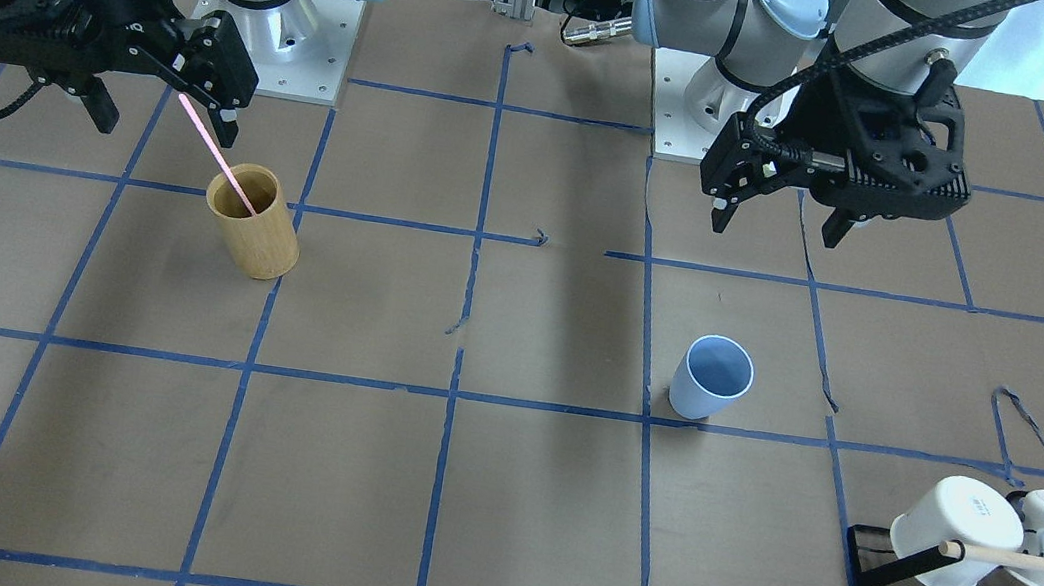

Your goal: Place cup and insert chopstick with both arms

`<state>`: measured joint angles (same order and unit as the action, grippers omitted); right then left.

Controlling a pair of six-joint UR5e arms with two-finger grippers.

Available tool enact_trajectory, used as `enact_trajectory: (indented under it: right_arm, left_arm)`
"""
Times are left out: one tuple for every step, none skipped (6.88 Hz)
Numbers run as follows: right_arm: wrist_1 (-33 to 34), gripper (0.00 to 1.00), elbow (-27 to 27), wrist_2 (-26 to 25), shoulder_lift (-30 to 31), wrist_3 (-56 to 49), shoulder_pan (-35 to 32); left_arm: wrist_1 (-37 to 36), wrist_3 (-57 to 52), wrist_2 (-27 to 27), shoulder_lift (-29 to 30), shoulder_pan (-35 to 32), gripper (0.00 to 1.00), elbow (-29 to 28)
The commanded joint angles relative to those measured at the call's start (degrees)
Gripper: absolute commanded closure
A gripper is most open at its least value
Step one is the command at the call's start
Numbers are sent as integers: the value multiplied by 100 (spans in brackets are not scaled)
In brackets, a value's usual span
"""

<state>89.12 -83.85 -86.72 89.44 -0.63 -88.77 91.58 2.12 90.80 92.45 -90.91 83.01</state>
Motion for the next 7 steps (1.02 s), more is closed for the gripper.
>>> enact_trajectory:
  right_arm:
    - [8,0,0,6,3,2,0]
    - [0,0,0,6,3,2,0]
    - [0,0,9,-20,46,-7,18]
    - [0,0,0,-20,47,2,9]
    - [-9,0,0,-20,47,11,0]
    - [-18,0,0,-20,47,28,0]
    - [-27,0,0,-107,56,54,0]
  left_arm:
    - [0,-1,-1,1,21,0,4]
    - [-9,-1,-10,1,12,0,4]
    - [0,-10,7,1,12,0,4]
    - [0,-10,-1,1,12,0,4]
    - [0,-10,8,1,12,0,4]
    - [0,-10,-1,-7,3,0,4]
    - [17,-10,-1,-7,3,0,4]
